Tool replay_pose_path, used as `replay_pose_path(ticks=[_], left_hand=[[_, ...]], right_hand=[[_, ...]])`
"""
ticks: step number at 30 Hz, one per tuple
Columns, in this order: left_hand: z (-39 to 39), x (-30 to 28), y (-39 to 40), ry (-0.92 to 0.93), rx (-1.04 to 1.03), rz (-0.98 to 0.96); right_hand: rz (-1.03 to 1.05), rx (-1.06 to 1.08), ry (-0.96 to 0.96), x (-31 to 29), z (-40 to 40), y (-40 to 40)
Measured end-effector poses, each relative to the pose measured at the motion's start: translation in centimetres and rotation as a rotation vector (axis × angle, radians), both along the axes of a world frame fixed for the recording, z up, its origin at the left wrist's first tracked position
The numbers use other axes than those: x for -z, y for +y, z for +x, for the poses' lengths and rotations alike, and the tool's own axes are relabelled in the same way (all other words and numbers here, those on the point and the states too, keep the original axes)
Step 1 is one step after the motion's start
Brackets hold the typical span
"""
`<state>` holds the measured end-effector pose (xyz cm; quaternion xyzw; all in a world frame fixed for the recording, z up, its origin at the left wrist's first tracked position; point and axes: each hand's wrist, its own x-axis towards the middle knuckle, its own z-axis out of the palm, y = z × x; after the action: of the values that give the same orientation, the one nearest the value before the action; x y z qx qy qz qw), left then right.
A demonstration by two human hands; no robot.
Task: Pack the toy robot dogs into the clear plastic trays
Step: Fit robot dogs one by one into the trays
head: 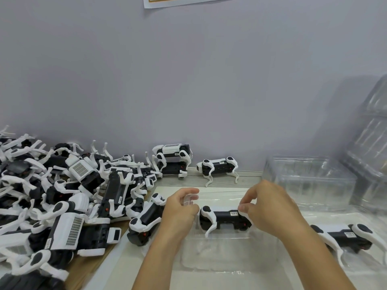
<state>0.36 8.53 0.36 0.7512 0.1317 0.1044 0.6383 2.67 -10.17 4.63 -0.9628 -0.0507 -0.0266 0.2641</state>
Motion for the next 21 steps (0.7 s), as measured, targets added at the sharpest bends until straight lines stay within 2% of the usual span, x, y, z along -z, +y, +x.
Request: replay_pose_path(ticks=[7, 10, 13, 16, 21], left_hand=[[0.1, 0.1, 0.0, -0.007, -0.006, -0.008], [0.3, 0.3, 0.0, -0.013, -0.019, -0.012], [0.4, 0.4, 0.1, -0.010, -0.032, -0.028], [0.6, 0.4, 0.1, -0.004, -0.032, -0.006], [0.5, 0.4, 0.1, -0.005, -0.023, 0.006]], right_hand=[[0.022, -0.151, -0.036, 0.2, 0.2, -0.1], [0.107, -0.258, -0.145, 0.3, -0.6, 2.4], [0.118, -0.372, -0.156, 0.8, -1.6, 5.1], [0.028, -0.338, -0.178, 1.3, -1.6, 5.6], [0.037, -0.323, -0.132, 1.3, -1.5, 5.2]])
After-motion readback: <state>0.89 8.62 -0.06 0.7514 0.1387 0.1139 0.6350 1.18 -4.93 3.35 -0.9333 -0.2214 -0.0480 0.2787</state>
